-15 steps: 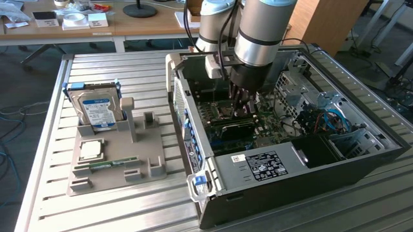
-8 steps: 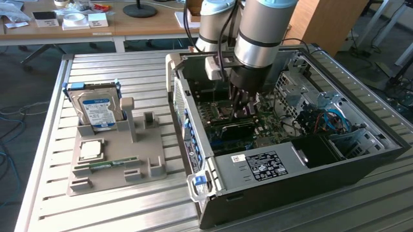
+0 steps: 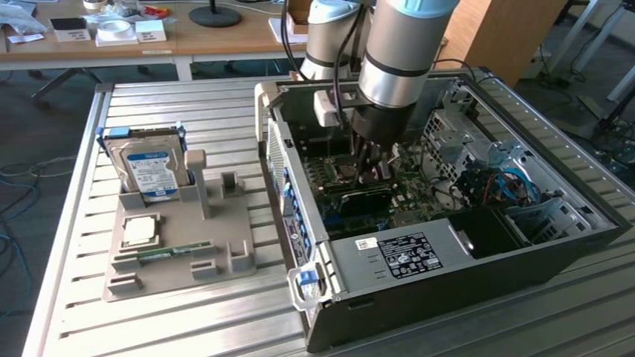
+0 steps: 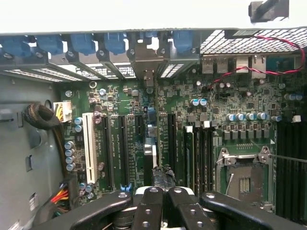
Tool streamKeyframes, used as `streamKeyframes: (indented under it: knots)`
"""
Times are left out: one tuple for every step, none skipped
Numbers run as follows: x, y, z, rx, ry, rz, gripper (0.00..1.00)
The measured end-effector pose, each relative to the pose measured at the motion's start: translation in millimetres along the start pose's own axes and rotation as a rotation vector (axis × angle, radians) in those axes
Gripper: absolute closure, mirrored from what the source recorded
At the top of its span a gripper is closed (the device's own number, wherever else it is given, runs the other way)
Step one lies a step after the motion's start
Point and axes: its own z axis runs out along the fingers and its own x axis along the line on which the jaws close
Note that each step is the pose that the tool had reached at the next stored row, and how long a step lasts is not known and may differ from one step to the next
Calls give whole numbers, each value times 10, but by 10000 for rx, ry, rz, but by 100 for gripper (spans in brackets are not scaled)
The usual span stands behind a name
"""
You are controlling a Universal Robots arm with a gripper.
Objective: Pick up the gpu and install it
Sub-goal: 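Press down on the gpu until it lock into place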
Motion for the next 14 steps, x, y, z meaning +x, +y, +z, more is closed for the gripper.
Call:
streamKeyframes:
  knots:
    - [0, 0, 7, -1, 2, 0, 89]
    - [1, 0, 7, -1, 3, 0, 89]
    - [1, 0, 7, -1, 3, 0, 89]
    - [1, 1, 8, -2, 5, 1, 89]
    - [-2, 0, 13, 0, 1, 1, 89]
    - [-5, 1, 16, 0, 1, 2, 89]
    - [-8, 1, 17, 0, 1, 2, 89]
    - [-9, 1, 20, 0, 1, 0, 89]
    - [-10, 1, 24, 0, 1, -1, 89]
    - [-10, 1, 32, 0, 1, -1, 89]
    - [-9, 1, 43, 0, 1, 0, 89]
    - [-9, 1, 49, 0, 1, 0, 89]
    - [-9, 2, 50, -1, 2, 1, 89]
    - [-9, 2, 50, -1, 3, 1, 89]
